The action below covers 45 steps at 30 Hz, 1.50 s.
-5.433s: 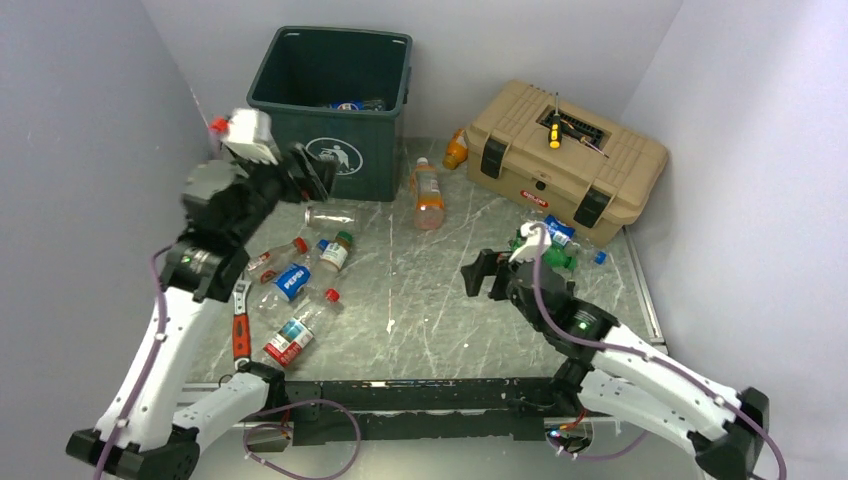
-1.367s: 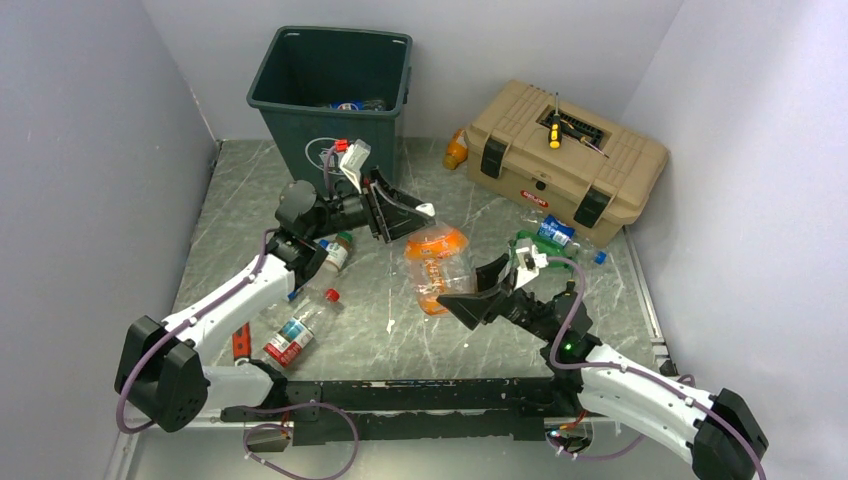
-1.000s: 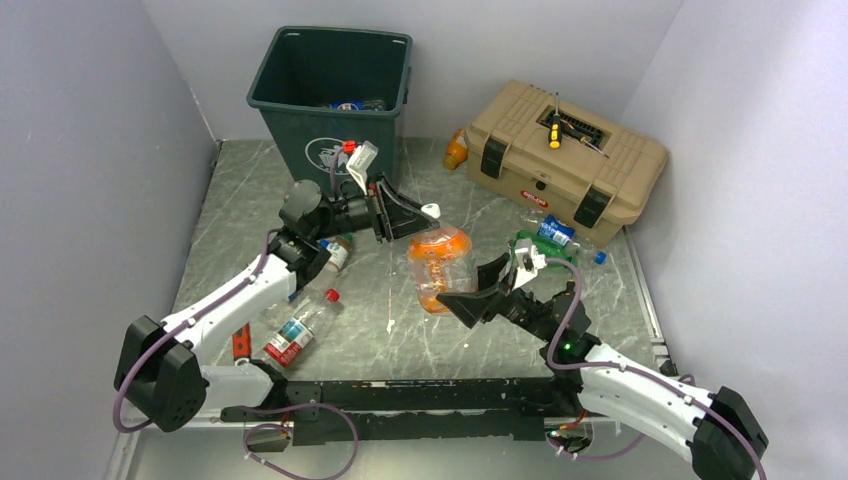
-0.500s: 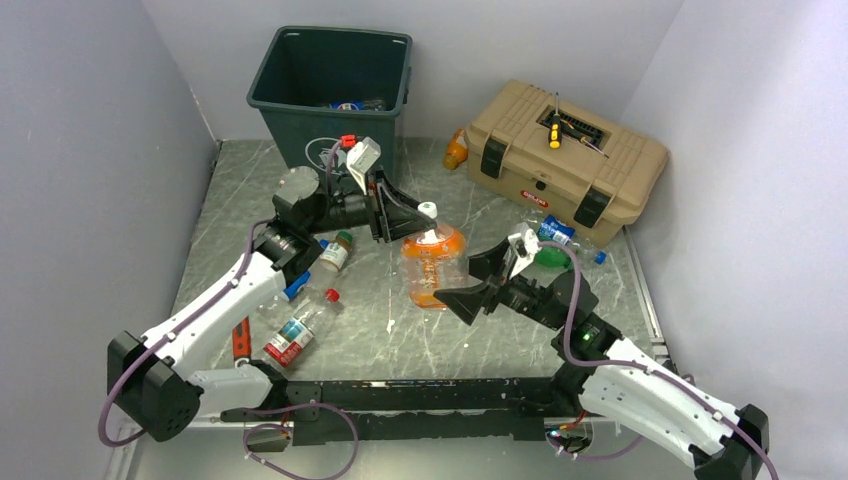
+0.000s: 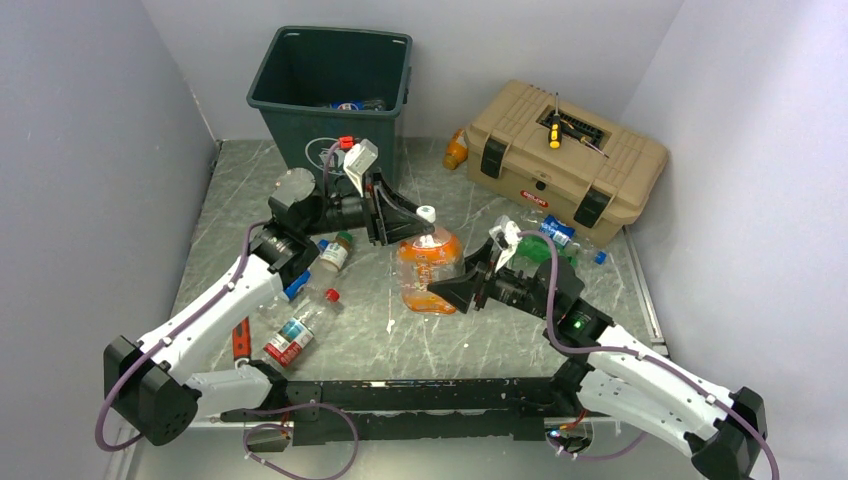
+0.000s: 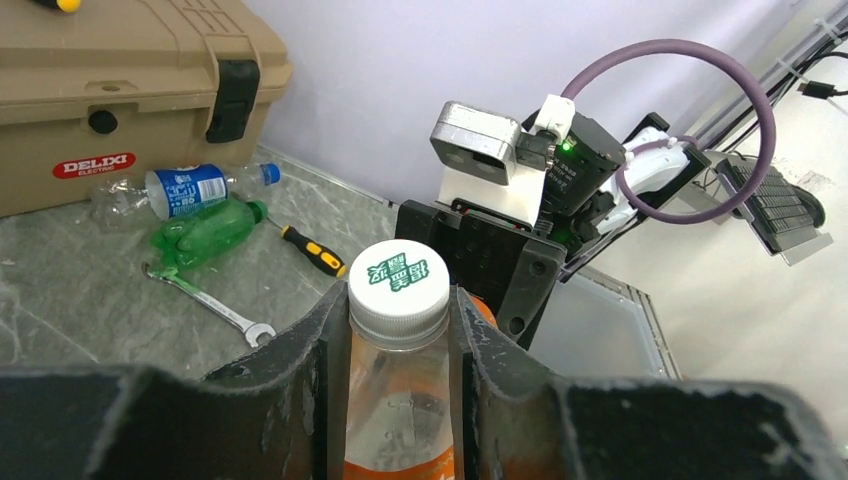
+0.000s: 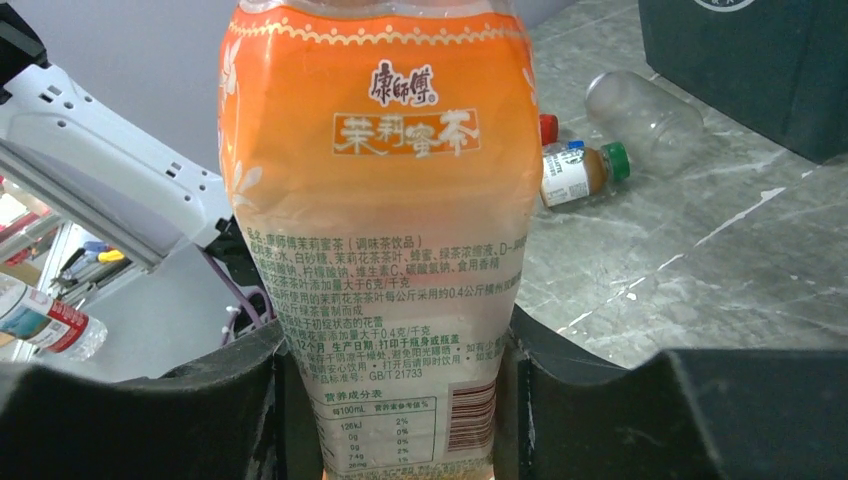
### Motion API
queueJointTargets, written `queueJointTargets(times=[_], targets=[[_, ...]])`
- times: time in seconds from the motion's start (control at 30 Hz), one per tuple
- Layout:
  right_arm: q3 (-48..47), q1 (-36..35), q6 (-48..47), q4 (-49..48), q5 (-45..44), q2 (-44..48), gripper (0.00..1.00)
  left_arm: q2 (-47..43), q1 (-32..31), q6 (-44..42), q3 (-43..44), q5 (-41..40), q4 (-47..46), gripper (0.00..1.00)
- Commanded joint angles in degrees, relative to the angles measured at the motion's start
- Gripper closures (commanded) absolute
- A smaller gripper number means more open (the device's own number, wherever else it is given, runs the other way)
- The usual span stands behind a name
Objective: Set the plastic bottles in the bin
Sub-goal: Place the plastic bottle in the trash bin.
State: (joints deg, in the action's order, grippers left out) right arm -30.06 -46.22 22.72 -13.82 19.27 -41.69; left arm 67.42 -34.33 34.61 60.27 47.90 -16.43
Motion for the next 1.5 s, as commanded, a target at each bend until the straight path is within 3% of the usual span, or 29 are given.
queueJointTargets(times=[0.0,0.1,0.4,0.47,0.6,0.73,0.8,1.03,1.07,1.1,1.2,1.23,1.47], targets=[[0.77,-0.10,0.48,-5.49,0.51,0.11,0.64,-1.70,-0.40,4.25,-0.22,1.01,-4.72,0.58],[1.03,-0.10,0.48,-5.51,0.50,0.28,0.67,-1.68,-0.46,5.38,-0.62,0.82,-5.73,0.44],[2.13,-0.20,1.18,-6.89,0.77,0.12,0.71,0.94,-1.15,8.48,-0.25,1.12,-8.71,0.45],[2.29,-0.20,1.15,-7.13,0.77,-0.04,0.72,1.37,-1.47,8.48,0.16,1.23,-7.85,0.43],[3.15,-0.20,1.14,-8.56,0.84,-0.06,0.72,1.66,-1.94,8.01,0.50,0.83,-6.02,0.29],[3.43,-0.19,1.12,-9.41,1.31,-0.35,0.73,1.72,-2.19,7.09,0.57,0.13,-4.63,0.26],[3.43,-0.22,1.05,-9.59,1.34,-0.49,0.74,1.87,-2.27,6.69,0.68,-0.14,-4.22,0.32],[3.83,-0.19,0.79,-9.40,0.33,-0.13,0.74,2.74,-2.48,5.88,1.16,0.64,-3.88,0.84],[3.72,-0.19,0.87,-8.91,0.16,-0.06,0.72,2.72,-2.45,5.43,1.29,0.50,-3.69,0.95],[3.39,-0.19,0.96,-7.96,-0.18,0.02,0.63,2.61,-2.44,4.89,1.40,0.21,-3.21,1.00],[0.73,-0.26,1.64,-2.68,-1.37,0.48,0.13,1.13,-2.49,0.63,2.65,-2.61,0.90,1.00],[-0.34,-0.20,1.92,-0.48,-2.29,1.04,0.02,0.29,-2.50,-1.03,3.32,-4.10,2.77,1.00],[-9.32,-0.19,-0.34,19.78,-11.71,8.06,0.00,-4.69,-2.26,-20.42,13.79,-21.27,21.79,1.00]])
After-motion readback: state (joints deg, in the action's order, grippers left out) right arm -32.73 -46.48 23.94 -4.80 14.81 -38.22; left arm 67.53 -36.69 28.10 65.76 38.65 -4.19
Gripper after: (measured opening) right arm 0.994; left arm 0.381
